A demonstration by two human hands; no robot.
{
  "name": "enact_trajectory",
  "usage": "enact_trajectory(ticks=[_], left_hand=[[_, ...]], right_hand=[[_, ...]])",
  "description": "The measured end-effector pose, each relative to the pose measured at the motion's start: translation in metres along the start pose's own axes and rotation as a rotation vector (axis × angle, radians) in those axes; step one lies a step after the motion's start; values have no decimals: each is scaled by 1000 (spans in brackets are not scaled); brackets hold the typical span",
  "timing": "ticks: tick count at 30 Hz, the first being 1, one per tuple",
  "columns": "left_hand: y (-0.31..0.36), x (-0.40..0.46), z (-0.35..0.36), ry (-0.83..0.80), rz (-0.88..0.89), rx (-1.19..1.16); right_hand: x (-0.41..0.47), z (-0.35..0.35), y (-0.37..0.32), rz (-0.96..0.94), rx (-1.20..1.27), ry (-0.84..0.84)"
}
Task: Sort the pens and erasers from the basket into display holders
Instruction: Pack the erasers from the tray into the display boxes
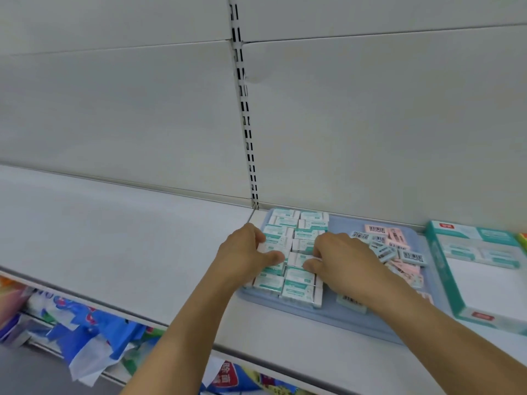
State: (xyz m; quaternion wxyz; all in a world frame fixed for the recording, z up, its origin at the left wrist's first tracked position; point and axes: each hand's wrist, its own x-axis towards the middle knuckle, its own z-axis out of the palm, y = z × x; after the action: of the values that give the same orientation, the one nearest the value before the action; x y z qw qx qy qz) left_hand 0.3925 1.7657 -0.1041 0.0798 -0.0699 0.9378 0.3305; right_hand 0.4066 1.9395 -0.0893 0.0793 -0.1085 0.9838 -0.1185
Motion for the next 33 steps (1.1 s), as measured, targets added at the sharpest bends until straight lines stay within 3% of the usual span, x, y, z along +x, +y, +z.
enact_trajectory(ticks=[5, 8, 10, 13, 16, 23, 29, 33], left_hand=[[-2, -3, 0, 9, 34, -102], [0, -8, 4, 124, 115, -184], [9, -13, 6, 185, 105, -421], [34, -22, 12, -44, 57, -935], [56, -25, 24, -216, 74, -1163], [97, -23, 55, -214, 124, -1167], [123, -19, 71, -218, 175, -980], [134, -19, 83, -207, 115, -948]], right_hand=[[-2, -5, 9, -16, 182, -7], [-4, -1, 18, -47, 265, 101], [-7, 0, 26, -68, 426, 226], [-13, -1, 42, -180, 608, 432], [-20, -3, 60, -359, 495, 572], [-42, -11, 109, -437, 315, 653], [-70, -29, 183, -32, 254, 820], [-83, -23, 219, 92, 274, 629]])
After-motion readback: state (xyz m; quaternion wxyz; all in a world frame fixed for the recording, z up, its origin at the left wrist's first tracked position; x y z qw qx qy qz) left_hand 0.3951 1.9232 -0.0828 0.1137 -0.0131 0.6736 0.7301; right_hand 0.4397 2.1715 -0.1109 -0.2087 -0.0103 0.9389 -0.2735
